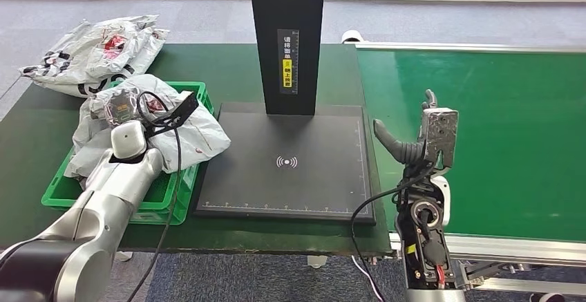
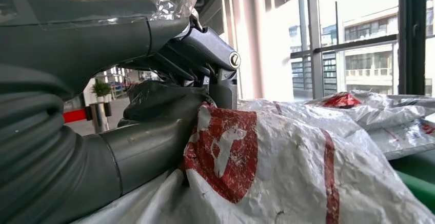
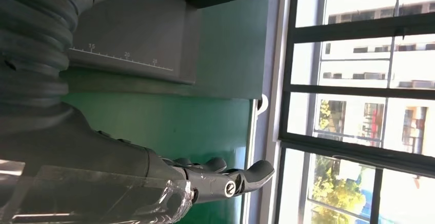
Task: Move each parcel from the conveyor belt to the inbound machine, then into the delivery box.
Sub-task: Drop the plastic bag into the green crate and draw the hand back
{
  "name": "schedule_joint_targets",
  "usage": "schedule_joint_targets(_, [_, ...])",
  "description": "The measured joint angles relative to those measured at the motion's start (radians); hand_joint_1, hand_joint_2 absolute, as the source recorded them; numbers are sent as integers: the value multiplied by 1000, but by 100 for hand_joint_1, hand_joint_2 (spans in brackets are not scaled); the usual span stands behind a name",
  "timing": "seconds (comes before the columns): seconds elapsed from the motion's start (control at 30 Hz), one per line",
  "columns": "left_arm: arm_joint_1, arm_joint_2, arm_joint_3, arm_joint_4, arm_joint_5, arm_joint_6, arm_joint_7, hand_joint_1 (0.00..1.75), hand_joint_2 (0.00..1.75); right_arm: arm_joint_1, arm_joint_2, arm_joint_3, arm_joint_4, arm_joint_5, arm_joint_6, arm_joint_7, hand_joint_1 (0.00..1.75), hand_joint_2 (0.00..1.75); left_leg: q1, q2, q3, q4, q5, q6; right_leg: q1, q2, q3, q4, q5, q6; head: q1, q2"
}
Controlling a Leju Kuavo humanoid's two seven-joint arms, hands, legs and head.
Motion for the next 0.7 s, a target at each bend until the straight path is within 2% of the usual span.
schedule_joint_targets(0.03, [1,0,0,3,0,-12,10,1,175,5,0,-1,-7,0,1,2,0,175,0,0,0,0,0,0,0,0,0,0,0,0,0,0])
schedule_joint_targets(0.17, [7,0,0,15,1,-98,10,0,175,21,-11,-2,-19,-7,11,-3,0,175,0,0,0,0,0,0,0,0,0,0,0,0,0,0])
schedule_joint_targets(0.27, [16,8,5,27,1,-120,20,0,175,23,-22,-2,-15,-25,15,-22,0,175,0,0,0,0,0,0,0,0,0,0,0,0,0,0])
schedule_joint_targets(0.57, [38,65,29,39,0,8,123,0,175,13,-38,24,17,-62,14,-37,0,175,0,1,1,-1,0,0,1,1,0,1,0,0,0,0])
schedule_joint_targets(0.7, [48,88,29,39,0,50,132,0,175,11,-40,37,21,-64,14,-34,0,175,0,1,0,-1,0,-1,2,2,0,1,0,0,0,0])
